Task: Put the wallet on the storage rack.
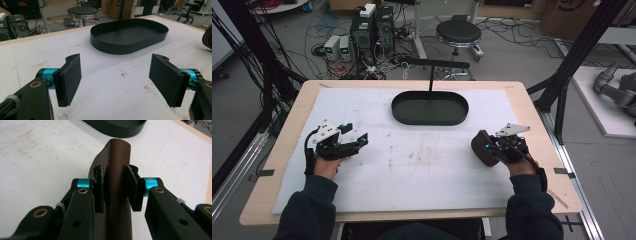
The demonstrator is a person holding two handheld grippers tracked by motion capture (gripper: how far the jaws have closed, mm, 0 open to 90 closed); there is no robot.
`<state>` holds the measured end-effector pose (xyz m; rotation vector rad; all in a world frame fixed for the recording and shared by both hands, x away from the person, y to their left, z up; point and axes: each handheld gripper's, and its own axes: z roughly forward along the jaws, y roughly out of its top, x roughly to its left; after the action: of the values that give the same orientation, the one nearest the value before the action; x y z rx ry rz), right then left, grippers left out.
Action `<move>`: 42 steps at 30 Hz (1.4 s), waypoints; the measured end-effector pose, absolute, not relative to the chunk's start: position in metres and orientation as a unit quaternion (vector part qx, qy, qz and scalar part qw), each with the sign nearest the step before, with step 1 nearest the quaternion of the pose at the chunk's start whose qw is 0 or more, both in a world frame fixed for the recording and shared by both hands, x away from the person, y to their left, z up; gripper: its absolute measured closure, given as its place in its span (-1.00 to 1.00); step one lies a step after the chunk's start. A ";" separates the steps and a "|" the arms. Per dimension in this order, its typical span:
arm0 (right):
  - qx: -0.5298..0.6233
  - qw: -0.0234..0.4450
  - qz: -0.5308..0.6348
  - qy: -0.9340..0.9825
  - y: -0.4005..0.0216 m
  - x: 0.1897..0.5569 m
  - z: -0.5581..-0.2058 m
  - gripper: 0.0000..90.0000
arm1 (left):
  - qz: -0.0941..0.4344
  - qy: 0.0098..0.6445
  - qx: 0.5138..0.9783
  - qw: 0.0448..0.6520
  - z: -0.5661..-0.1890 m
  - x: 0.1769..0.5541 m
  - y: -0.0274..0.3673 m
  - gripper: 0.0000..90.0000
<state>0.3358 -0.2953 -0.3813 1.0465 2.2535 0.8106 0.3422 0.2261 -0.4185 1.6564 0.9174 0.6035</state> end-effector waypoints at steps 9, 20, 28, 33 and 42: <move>0.364 0.256 0.322 0.836 -0.286 0.337 -0.384 0.52 | 0.256 0.386 0.699 0.545 -0.418 0.342 0.227 -0.43; 0.369 0.241 0.351 0.826 -0.290 0.338 -0.386 0.34 | 0.255 0.387 0.699 0.544 -0.419 0.342 0.227 -0.43; 0.371 0.230 0.358 0.825 -0.293 0.340 -0.389 0.05 | 0.254 0.389 0.699 0.545 -0.419 0.342 0.226 -0.43; 0.346 0.218 0.383 0.828 -0.297 0.342 -0.397 -0.33 | 0.253 0.389 0.698 0.545 -0.419 0.342 0.227 -0.43; 0.366 0.144 0.386 0.835 -0.306 0.350 -0.415 -0.06 | 0.251 0.391 0.697 0.546 -0.419 0.342 0.227 -0.44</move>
<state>0.3497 -0.3057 -0.4148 1.0538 2.4062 1.1113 0.3417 0.2268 -0.4192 1.6533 0.9259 0.5944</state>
